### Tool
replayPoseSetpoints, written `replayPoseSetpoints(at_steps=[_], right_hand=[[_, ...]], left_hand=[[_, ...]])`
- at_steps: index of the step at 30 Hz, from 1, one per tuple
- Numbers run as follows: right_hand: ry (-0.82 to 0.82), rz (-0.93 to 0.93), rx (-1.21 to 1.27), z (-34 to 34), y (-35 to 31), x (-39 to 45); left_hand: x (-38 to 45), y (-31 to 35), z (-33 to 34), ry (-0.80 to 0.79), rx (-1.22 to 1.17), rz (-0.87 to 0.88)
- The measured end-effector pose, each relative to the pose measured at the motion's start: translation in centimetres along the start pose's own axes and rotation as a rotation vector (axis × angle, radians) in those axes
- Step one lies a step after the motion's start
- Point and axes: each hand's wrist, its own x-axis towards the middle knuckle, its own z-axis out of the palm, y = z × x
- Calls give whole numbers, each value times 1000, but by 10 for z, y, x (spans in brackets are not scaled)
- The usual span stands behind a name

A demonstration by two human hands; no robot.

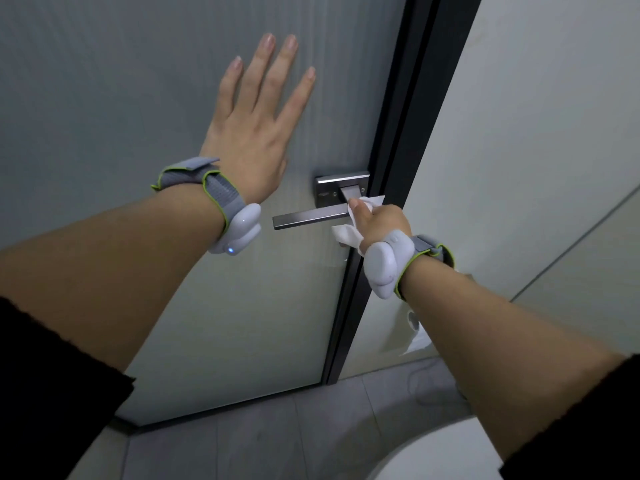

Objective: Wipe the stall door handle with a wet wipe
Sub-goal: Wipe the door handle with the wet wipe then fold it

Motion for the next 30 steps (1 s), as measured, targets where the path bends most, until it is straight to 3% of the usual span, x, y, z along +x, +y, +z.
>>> replayPoseSetpoints(at_steps=[3,11,26,30], right_hand=[[-101,44,147,1,2,-4],[-47,176,444,14,-10,-9],[-195,67,299,20,1,-14],[-186,87,360,19,0,-15]], left_hand=[[-2,-5,3,3,-1,20],[-2,-8,13,38,-4,43],[-2,-14,21,41,3,67],[-2,-22,18,44,23,102]])
